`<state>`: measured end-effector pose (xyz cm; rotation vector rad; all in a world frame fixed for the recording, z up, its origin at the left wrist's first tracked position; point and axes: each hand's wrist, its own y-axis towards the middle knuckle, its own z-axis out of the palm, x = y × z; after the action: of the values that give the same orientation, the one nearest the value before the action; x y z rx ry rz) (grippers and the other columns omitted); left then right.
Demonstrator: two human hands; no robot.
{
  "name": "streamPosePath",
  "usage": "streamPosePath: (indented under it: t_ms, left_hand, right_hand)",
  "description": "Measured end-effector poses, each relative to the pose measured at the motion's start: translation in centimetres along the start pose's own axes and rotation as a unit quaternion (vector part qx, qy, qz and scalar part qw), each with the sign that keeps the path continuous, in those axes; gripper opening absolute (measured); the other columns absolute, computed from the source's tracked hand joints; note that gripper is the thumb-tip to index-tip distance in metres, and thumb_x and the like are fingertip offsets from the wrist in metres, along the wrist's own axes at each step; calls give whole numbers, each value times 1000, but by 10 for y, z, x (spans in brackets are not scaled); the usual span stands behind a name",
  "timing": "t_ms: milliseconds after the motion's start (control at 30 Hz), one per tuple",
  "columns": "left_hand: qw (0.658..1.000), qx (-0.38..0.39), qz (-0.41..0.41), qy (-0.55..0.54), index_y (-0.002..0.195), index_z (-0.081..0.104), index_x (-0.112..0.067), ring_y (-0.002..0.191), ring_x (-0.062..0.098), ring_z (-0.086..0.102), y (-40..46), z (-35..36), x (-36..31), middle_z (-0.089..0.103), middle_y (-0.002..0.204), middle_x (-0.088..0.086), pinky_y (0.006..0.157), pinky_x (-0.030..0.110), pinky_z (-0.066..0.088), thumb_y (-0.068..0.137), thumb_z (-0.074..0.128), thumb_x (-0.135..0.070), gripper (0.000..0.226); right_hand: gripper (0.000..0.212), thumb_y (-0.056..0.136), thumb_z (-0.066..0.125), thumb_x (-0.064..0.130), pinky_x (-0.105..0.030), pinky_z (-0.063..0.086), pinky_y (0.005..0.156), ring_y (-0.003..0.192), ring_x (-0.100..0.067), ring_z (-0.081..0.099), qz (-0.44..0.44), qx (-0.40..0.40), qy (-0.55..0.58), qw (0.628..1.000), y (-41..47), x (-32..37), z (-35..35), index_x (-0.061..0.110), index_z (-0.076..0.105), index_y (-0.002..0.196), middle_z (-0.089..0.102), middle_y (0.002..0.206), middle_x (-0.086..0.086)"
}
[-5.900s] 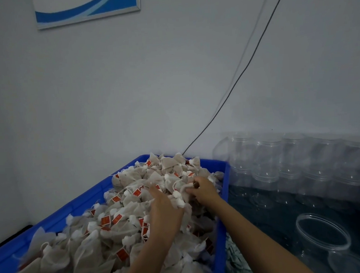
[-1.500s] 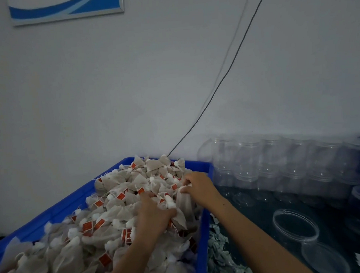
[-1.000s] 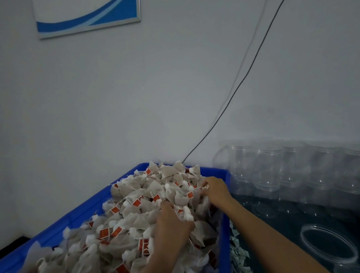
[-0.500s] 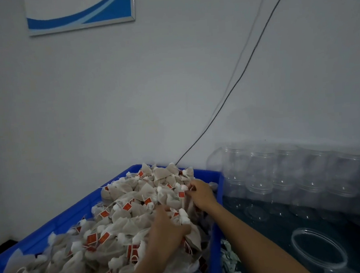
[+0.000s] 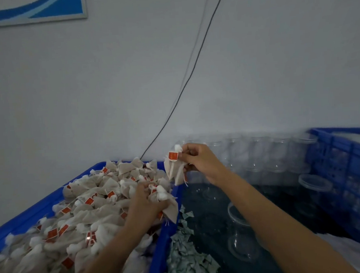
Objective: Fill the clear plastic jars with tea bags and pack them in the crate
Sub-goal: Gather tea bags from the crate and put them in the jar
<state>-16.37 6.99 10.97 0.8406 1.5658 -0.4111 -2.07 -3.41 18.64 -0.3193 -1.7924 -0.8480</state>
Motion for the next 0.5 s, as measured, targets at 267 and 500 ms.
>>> streamPosePath:
  t_ms: [267, 500]
  left_hand:
    - [997, 20, 68, -26, 112, 46, -18, 88, 17, 61, 9, 78, -34, 59, 100, -1, 66, 27, 53, 75, 78, -6, 50]
    - [994, -64, 44, -77, 116, 45, -19, 78, 6, 60, 12, 151, -18, 59, 98, -3, 56, 15, 45, 77, 76, -5, 52]
  right_hand:
    - [12, 89, 64, 8, -28, 56, 64, 66, -17, 63, -6, -87, -102, 991, -64, 6, -105, 8, 64, 77, 65, 74, -8]
    - [10, 88, 64, 9, -25, 54, 58, 59, -14, 62, 40, -125, -122, 984, -87, -29, -143, 5, 67, 80, 67, 65, 0]
